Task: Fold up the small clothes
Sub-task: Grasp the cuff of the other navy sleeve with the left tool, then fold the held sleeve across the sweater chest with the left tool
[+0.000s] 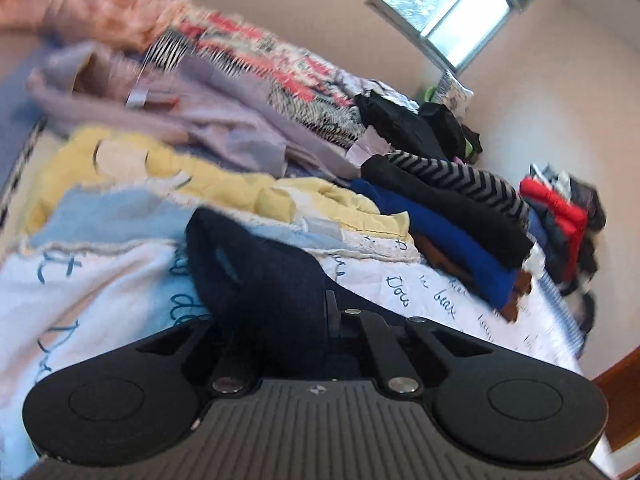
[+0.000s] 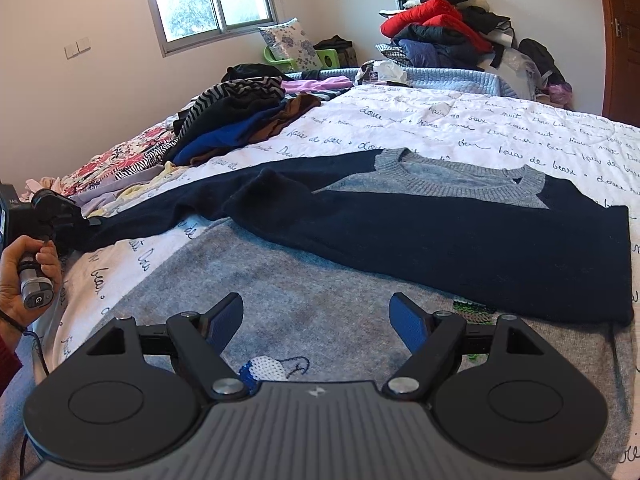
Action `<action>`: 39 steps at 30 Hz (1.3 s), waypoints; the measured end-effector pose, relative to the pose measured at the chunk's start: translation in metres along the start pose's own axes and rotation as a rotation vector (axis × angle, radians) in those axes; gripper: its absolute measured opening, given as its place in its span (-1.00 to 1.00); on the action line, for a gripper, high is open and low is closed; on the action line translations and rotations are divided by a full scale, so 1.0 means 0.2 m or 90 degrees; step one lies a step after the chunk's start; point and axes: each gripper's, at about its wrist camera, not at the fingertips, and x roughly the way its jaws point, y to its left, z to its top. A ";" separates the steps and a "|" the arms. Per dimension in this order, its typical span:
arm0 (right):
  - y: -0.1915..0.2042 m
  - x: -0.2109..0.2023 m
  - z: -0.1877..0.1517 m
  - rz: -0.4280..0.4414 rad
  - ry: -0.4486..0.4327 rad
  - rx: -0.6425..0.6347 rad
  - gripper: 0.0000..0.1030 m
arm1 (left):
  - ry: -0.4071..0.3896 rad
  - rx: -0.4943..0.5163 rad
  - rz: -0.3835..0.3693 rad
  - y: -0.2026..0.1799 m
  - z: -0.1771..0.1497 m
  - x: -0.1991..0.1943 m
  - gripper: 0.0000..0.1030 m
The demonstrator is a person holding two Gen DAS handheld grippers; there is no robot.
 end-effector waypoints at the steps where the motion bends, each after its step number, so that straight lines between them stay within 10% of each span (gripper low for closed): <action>1: -0.01 0.00 0.00 -0.001 0.003 0.005 0.56 | -0.009 0.029 0.004 -0.04 -0.01 -0.02 -0.86; 12: -0.09 -0.05 -0.03 -0.012 -0.003 0.028 0.56 | -0.049 0.233 0.018 -0.43 -0.16 -0.14 -0.86; 39: -0.34 -0.20 -0.13 -0.044 -0.021 0.107 0.56 | -0.078 0.418 -0.112 -1.08 -0.38 -0.47 -0.85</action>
